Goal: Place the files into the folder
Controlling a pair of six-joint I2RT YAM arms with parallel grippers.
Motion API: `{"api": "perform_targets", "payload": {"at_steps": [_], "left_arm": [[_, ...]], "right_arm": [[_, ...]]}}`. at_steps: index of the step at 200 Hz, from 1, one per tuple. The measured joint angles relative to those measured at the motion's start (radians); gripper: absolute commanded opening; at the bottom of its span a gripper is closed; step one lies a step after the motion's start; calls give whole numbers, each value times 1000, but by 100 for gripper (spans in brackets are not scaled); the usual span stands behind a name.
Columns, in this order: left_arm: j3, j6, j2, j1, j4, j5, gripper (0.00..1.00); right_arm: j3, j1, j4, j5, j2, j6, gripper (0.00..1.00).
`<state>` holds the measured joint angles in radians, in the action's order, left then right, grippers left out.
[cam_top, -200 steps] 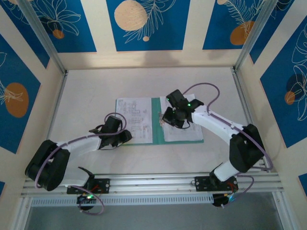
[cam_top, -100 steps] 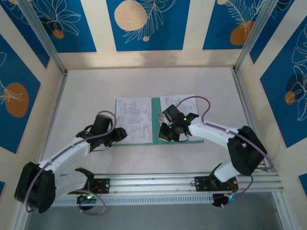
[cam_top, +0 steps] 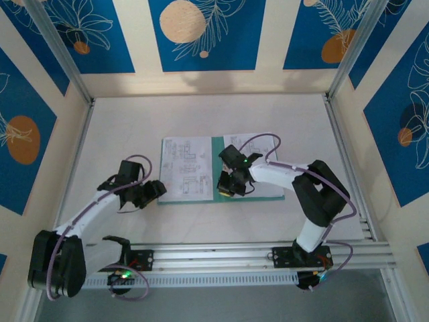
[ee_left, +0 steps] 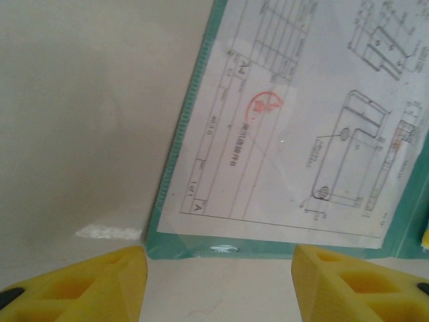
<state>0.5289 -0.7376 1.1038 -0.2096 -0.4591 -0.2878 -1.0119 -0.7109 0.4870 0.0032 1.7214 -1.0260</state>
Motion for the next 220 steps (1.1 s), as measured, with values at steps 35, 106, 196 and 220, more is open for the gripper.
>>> {"api": "perform_targets", "payload": {"at_steps": [35,106,196,220], "left_arm": [[5,41,32,26,-7,-5,61],[55,113,117,37,-6,-11,64],[138,229,282,45,86,-43,61],[141,258,319,45,78,-34,61]], "right_arm": [[-1,1,0,13,37,-3,4],[10,5,-15,11,37,-4,2],[84,86,-144,-188,39,13,0],[85,97,-152,-216,47,27,0]]}}
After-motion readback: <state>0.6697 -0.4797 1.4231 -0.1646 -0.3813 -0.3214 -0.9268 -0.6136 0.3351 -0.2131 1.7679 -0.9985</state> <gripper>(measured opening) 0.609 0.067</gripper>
